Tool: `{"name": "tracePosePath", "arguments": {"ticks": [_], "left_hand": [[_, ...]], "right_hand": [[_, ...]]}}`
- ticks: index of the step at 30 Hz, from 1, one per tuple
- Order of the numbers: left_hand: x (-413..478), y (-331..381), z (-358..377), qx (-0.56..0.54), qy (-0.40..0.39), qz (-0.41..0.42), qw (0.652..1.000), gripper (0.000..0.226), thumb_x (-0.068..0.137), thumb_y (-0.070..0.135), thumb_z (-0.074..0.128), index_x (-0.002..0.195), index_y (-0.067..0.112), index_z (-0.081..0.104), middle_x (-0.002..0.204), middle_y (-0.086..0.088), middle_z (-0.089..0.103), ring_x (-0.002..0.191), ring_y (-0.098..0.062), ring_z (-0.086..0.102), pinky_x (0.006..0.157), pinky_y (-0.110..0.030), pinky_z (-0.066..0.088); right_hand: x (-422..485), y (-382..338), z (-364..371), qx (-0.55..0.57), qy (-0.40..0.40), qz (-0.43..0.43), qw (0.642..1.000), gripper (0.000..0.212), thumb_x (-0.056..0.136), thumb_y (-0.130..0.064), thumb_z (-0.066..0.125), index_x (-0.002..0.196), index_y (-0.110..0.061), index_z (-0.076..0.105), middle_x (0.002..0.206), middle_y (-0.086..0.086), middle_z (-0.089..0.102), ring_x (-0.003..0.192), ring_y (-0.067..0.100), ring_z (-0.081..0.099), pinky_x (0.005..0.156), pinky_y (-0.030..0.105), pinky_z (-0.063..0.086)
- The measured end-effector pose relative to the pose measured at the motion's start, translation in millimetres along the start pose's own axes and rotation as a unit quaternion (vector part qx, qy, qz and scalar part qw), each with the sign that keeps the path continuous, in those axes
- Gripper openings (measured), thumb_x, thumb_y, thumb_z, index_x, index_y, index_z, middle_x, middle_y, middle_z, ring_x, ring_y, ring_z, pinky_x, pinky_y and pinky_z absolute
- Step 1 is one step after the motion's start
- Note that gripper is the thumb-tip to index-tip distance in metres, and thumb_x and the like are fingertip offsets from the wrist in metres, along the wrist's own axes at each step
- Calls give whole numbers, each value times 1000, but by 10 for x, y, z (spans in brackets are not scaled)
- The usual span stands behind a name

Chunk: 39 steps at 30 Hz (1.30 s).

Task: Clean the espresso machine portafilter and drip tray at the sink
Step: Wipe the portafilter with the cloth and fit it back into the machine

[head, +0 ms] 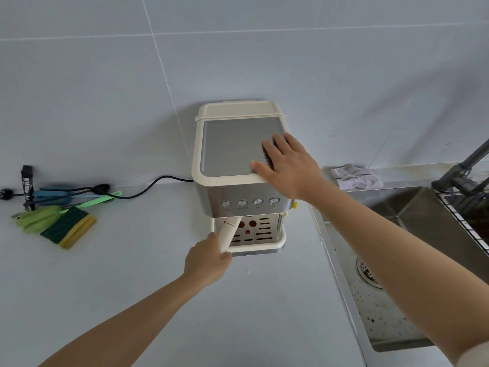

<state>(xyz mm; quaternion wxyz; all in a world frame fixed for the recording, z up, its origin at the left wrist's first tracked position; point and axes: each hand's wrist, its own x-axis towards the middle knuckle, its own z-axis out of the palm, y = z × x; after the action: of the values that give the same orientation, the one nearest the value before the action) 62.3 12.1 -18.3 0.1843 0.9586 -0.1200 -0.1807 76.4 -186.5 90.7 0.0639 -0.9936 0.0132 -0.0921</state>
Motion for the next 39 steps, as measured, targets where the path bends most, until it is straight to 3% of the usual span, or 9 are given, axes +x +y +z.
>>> {"name": "tracePosePath", "arguments": {"ticks": [3,6,9,16,19,27,39], "left_hand": [[16,34,-14,-206,-76,-56,974,15,80,13,55,82,15,41,80,-2,52,58,-19,57,45,-22,41],[76,16,-90,-397,-165,-94,898,20,80,6,57,96,11,47,68,-9,56,45,-19,54,47,-25,48],[102,-6,-120,-482,-244,-106,835,21,81,2,54,99,9,47,55,-12,57,40,-20,50,43,-24,45],[18,128,-9,-471,-187,-88,858,18,68,5,57,81,8,45,47,-3,50,34,-17,44,41,-20,40],[-18,206,35,-463,-162,-92,867,13,74,-1,53,82,7,45,52,-6,49,34,-16,44,40,-19,40],[-69,383,125,-476,-125,-130,861,13,77,-4,48,73,8,47,57,-7,46,35,-15,43,39,-18,39],[-58,462,205,-498,-95,-149,849,17,77,-2,49,76,15,51,57,-7,47,39,-18,43,45,-21,38]], "right_hand": [[-5,-17,2,21,13,8,1000,53,93,-51,32,122,-8,43,116,9,45,116,27,33,105,36,27],[-4,-24,-5,22,11,10,1000,52,93,-51,32,120,-8,44,114,8,45,115,26,33,104,36,28],[-10,-29,-14,21,18,11,1000,49,93,-50,33,115,-7,45,111,9,45,111,26,34,101,35,29],[-13,-63,16,36,41,32,998,47,92,-50,36,110,-9,48,110,7,47,114,26,36,100,35,30],[-18,-81,28,38,39,48,997,47,92,-51,35,112,-10,47,112,7,47,117,26,35,102,35,30],[-33,-106,12,32,5,67,997,55,93,-53,29,131,-14,38,135,6,38,133,26,23,111,37,22],[-27,-132,-15,28,-13,76,997,54,94,-51,28,131,-13,36,136,7,37,134,27,23,112,38,21]]}}
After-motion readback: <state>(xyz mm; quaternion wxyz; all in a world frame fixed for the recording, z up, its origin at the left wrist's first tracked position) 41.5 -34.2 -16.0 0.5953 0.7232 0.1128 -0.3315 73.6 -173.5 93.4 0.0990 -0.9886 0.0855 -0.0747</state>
